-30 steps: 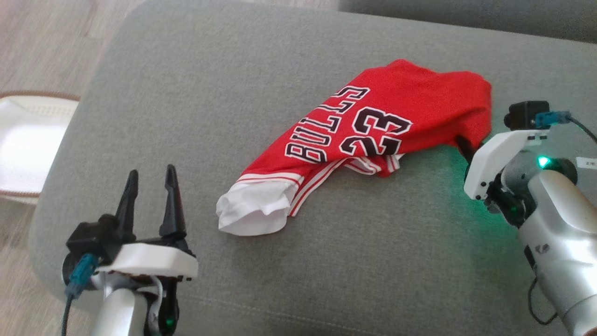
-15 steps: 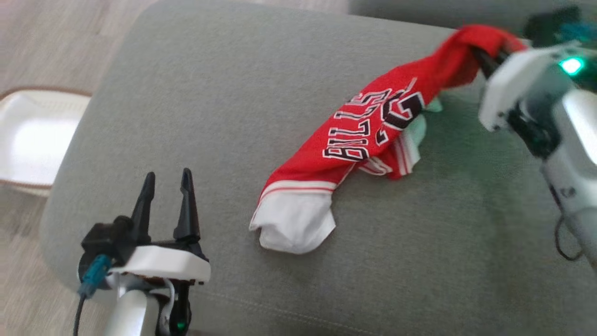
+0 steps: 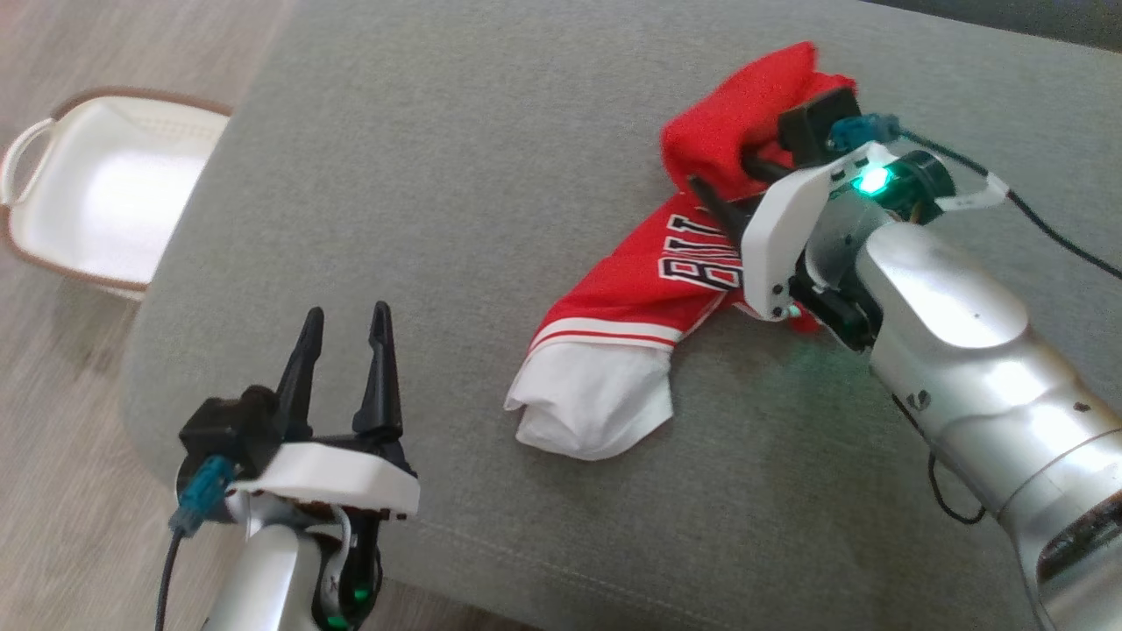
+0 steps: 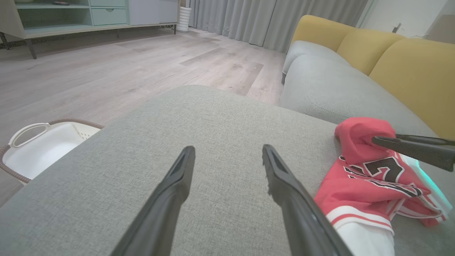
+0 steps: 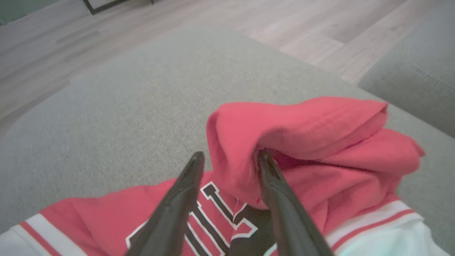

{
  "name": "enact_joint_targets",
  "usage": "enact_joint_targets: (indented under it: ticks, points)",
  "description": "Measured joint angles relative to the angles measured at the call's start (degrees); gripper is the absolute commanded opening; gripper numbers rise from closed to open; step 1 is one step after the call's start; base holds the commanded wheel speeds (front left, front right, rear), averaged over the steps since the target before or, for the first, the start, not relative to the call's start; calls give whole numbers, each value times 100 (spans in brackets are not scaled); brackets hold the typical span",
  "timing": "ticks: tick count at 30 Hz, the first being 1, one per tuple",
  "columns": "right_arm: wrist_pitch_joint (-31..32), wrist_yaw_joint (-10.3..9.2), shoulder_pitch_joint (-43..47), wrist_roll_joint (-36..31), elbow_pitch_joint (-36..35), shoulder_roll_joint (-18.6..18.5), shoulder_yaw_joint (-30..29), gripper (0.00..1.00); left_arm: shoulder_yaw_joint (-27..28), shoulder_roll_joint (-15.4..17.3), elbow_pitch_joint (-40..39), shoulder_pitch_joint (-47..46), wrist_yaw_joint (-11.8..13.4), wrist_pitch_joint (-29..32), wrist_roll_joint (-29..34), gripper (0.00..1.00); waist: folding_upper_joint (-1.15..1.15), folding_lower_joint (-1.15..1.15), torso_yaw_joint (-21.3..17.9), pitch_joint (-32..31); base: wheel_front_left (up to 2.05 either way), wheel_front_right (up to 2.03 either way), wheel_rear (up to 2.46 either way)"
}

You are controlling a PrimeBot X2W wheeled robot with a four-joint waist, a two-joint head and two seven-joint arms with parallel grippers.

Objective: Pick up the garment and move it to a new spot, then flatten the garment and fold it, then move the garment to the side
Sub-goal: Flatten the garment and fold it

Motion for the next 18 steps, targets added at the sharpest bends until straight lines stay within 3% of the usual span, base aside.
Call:
enact_joint_targets:
  ticks: [8,14,18]
  points:
    - [-1220,0,1,612,-344,-183,327,100,152,-1,4,4,3,0,67,100,0,-1,-460,-156,0,0,0]
    - [-1357,0,26,972,-305,-712,370,100,133,-2,5,21,-8,0,123,100,0,-1,-687,-303,0,0,0]
    - [-1290,0,2,1202,-146,-780,409,100,25,-2,9,21,-52,0,115,100,0,-1,-566,-265,0,0,0]
